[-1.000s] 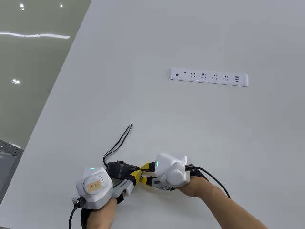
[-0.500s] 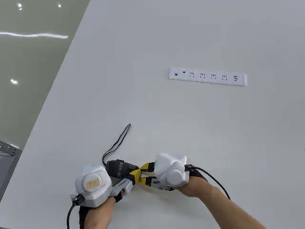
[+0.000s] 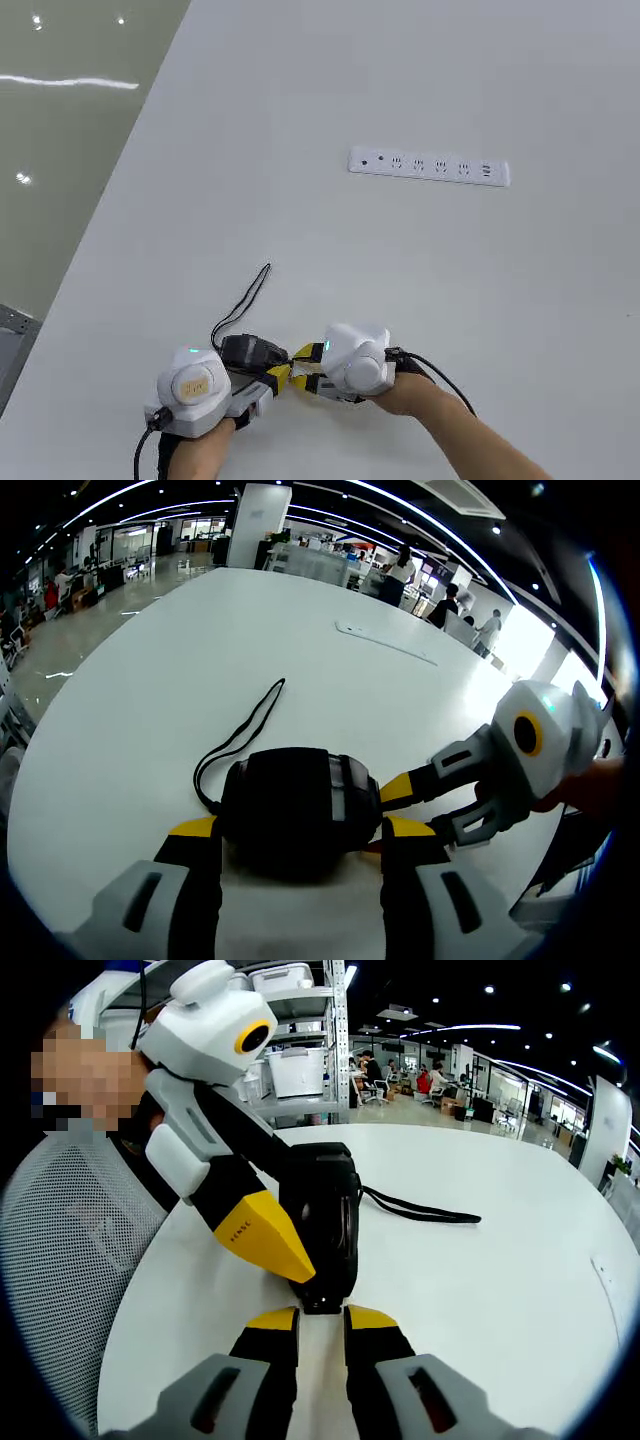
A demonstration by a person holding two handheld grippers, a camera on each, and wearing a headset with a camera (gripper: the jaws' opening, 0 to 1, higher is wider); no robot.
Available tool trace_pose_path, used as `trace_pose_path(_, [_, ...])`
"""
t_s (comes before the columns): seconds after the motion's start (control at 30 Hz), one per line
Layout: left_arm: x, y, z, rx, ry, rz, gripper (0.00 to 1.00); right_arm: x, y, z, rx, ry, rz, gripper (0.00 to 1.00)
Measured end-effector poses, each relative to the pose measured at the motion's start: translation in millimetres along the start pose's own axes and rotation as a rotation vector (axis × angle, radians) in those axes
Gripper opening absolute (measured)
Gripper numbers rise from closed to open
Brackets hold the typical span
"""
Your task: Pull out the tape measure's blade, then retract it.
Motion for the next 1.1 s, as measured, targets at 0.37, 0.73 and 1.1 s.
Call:
trace_pose_path(0.37, [-11.3, -2.5, 1.4, 0.091, -0.005, -0.010, 0.67, -18.9, 3.8, -5.2, 0.024, 0.017, -0.032, 0.27])
trace_pose_path(0.73, [-32.4, -10.8, 3.0, 0.330, -0.023, -0.057, 0.74, -64.5, 5.7, -13.2, 0.123, 0.014, -0.123, 0.43])
trace_pose_path(1.1, [-60.9, -21.5, 7.0, 0.488, -0.052, -0.165, 0.79, -113.1, 24.3, -20.3, 0.215, -0.015, -0.199, 0.59])
Point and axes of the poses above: the centre of the closed fingertips' face, and the gripper's own axes: x roughly forward along the fingers, y roughly to its left, z roughly out of its top, the point moved 1 cm from there along -x, roughly backward along the fingers, and after that the axes turned 11 degrees about y, right-handed, at the moved point
